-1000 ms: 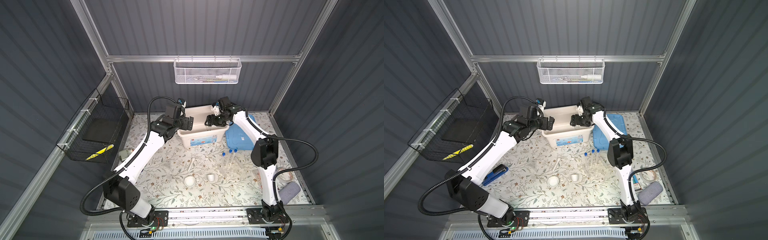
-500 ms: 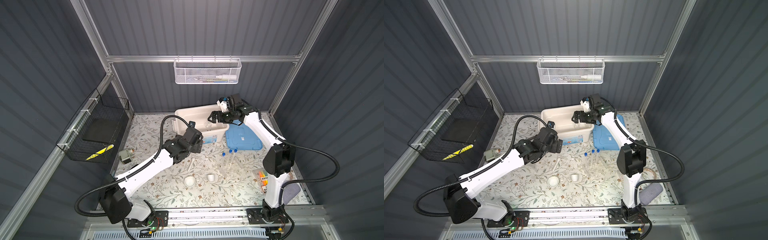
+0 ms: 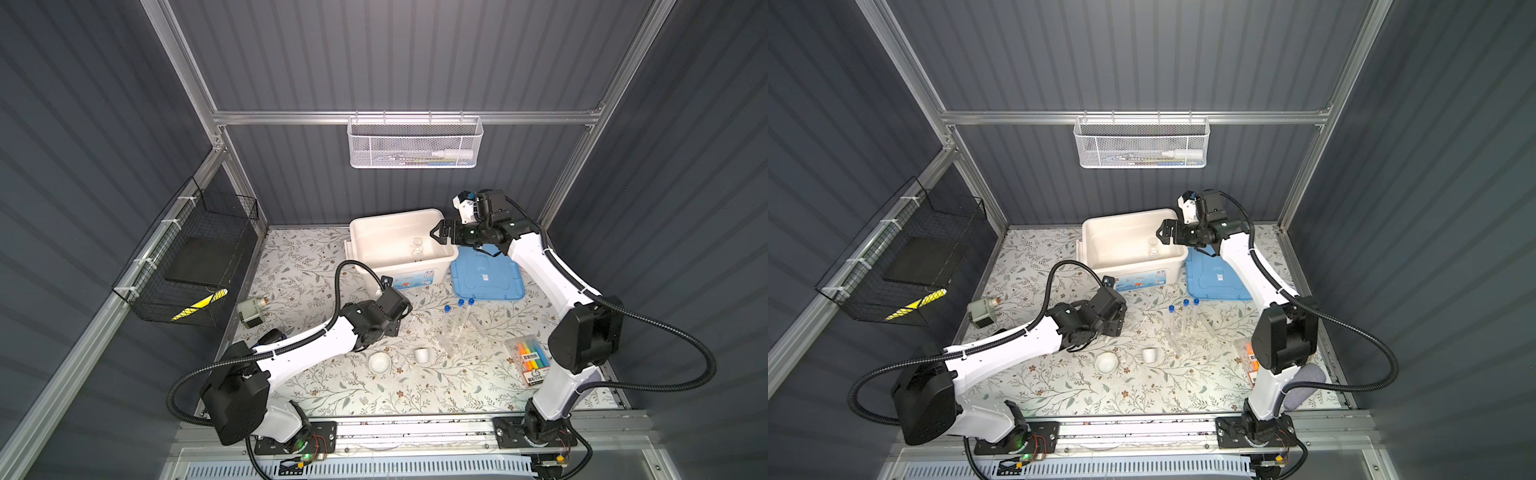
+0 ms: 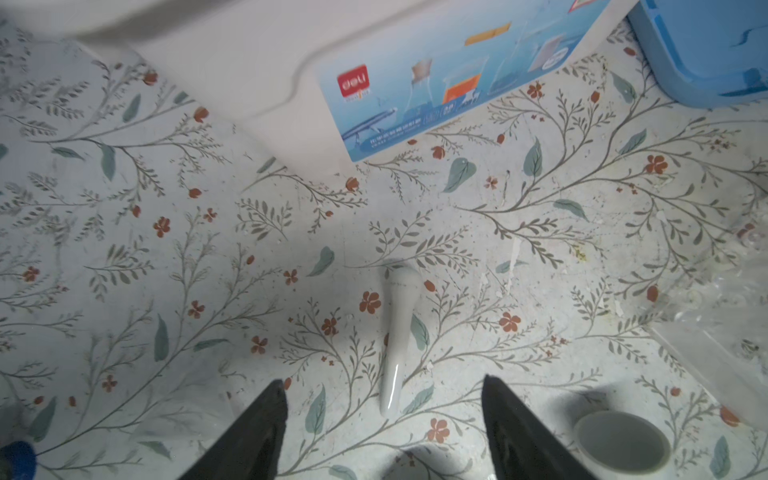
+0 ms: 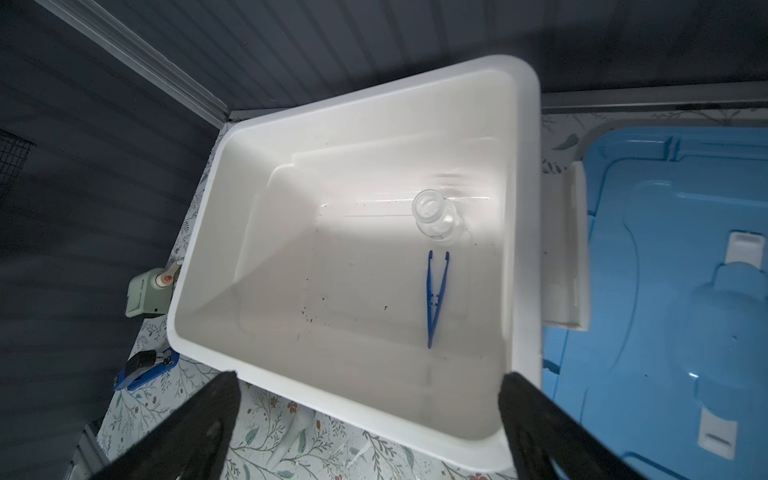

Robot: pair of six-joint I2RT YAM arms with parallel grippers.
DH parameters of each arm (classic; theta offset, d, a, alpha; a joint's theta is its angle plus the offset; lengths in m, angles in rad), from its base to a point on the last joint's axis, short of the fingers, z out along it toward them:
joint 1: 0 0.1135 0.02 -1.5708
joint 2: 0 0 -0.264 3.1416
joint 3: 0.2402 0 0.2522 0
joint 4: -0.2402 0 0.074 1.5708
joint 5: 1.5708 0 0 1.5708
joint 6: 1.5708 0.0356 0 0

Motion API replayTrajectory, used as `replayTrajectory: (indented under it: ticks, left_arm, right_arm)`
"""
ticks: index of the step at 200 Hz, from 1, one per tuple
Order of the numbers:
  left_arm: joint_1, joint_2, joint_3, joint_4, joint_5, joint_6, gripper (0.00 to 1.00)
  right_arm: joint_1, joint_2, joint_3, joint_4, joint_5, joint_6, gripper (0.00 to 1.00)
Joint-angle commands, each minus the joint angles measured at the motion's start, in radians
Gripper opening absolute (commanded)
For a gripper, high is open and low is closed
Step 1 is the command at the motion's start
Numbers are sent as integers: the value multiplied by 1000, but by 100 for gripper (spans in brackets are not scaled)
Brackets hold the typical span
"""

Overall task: Organize the chemistry lab equipment
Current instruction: 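Close the left gripper on the white rod while the right gripper rises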

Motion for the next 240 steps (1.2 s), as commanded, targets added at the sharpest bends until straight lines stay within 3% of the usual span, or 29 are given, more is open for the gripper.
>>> replayTrajectory:
  ticks: [1,47,106,240]
  left_arm:
    - [0,25,-40,60,61,-21,74]
    - [52,106,-41,108,148,10,70]
    - [137,168,-57,158,243,63,55]
    - [140,260,-53,179,284,113,32]
  right_arm:
    - [-8,-25,-18,17,34,6,99]
    - [-19,-47,-64,15,51,16,99]
    - [-30,-83,-103,15,80,25,99]
    - [-42,-93,-104,1,96,25,99]
